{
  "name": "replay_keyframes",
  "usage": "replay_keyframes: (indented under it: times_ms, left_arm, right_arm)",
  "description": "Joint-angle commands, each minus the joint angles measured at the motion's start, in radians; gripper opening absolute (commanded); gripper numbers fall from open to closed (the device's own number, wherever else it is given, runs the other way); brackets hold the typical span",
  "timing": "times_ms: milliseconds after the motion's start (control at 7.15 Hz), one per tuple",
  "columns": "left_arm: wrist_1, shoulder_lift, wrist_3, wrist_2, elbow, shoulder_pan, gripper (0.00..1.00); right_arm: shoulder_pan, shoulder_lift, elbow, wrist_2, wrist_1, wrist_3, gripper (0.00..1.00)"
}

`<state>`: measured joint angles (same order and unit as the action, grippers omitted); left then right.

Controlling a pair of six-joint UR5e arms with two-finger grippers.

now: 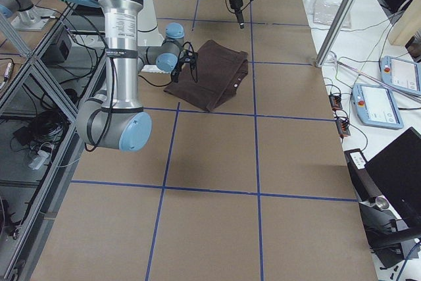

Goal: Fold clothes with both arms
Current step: 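Grasp the folded shirt's side with the right gripper and drag it toward the robot, then lower the left gripper to the shirt's corner nearest it while the right gripper holds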

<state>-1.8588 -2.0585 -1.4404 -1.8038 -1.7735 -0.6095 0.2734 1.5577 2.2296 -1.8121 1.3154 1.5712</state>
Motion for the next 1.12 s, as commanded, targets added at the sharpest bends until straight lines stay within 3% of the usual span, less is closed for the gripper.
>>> replay_keyframes:
  times_ms: [0,280,699,839,979]
  left_arm:
    - [0.035,0.038,-0.261,0.004,-0.026,0.127,0.98]
    - [0.075,0.034,-0.380,0.006,-0.026,0.187,0.94]
    - [0.076,0.037,-0.403,0.044,-0.009,0.244,0.88]
    - [0.076,0.035,-0.408,0.046,-0.009,0.246,0.74]
    - [0.076,0.040,-0.426,0.046,-0.010,0.244,0.44]
  right_arm:
    - [0.117,-0.104,-0.002,0.031,-0.001,0.007,1.00]
    - [0.170,-0.139,-0.011,0.036,0.001,0.006,1.00]
    - [0.173,-0.139,-0.011,0.037,0.001,0.006,1.00]
    - [0.175,-0.139,-0.011,0.037,0.001,0.004,1.00]
    - [0.176,-0.139,-0.011,0.036,0.001,0.004,1.00]
